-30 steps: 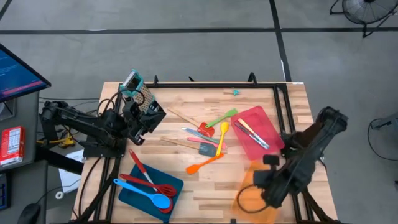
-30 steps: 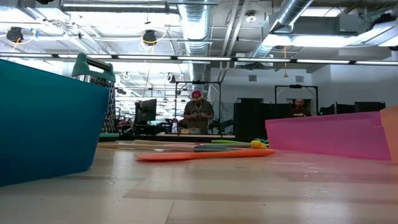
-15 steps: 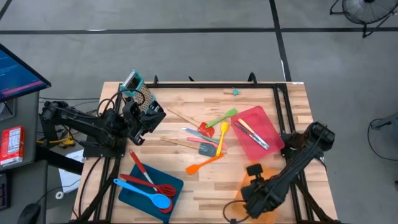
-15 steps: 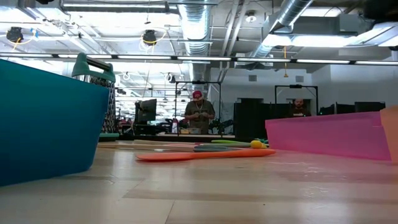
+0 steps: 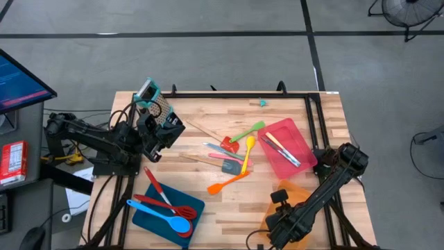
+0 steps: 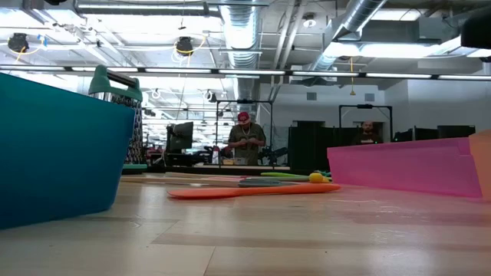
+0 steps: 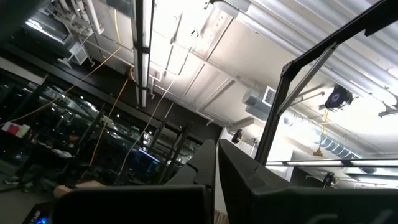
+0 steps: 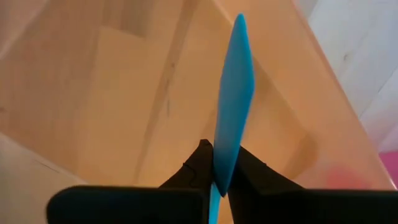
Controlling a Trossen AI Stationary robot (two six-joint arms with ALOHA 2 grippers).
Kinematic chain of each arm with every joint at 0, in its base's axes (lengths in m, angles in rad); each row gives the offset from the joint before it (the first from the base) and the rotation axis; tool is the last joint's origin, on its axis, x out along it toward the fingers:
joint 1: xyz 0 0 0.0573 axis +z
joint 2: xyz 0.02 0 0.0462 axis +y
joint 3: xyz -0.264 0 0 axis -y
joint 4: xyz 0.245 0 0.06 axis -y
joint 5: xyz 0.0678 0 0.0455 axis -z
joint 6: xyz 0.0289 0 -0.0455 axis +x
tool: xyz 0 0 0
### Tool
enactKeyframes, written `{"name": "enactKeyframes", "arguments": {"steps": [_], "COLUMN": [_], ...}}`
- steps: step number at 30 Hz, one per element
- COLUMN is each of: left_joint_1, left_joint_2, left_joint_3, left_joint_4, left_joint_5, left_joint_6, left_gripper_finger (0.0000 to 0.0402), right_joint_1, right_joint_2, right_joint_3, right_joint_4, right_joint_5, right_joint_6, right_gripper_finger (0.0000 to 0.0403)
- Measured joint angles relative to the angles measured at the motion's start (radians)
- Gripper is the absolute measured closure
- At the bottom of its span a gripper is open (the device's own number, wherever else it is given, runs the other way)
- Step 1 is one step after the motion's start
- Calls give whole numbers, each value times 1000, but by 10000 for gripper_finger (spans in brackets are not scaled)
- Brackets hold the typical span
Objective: Pick & Place Kitchen Items
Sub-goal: Put the blue spatula into the orange bin, then put the yellow serving spoon into the blue bin
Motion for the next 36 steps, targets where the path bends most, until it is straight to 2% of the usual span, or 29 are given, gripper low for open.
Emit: {"name": "enactKeyframes", "arguments": {"steps": [10, 14, 17, 21, 25, 30, 36], "left_joint_1": [0, 0, 0, 0, 0, 0, 0], "left_joint_2": [0, 0, 0, 0, 0, -1, -33], "left_joint_3": [0, 0, 0, 0, 0, 0, 0], "left_joint_4": [0, 0, 0, -2, -20, -20, -26], "left_joint_5": [-11, -18, -9, -7, -6, -6, 20], "left_joint_6": [0, 3, 36, 42, 42, 8, -19], "left_gripper_finger": [398, 398, 391, 365, 333, 307, 297], "right_joint_1": [0, -4, -17, -46, -101, -242, -459], "right_joint_2": [-6, -6, -8, -56, -139, -239, -229], "right_joint_3": [0, 18, 100, 229, 313, 344, 343], "right_joint_4": [30, 1, -103, -259, -368, -352, -274], "right_joint_5": [7, -21, -20, 64, 223, 372, 380], "right_joint_6": [0, 16, -14, -50, -69, -235, -589], "right_gripper_finger": [324, 284, 243, 187, 153, 148, 148]}}
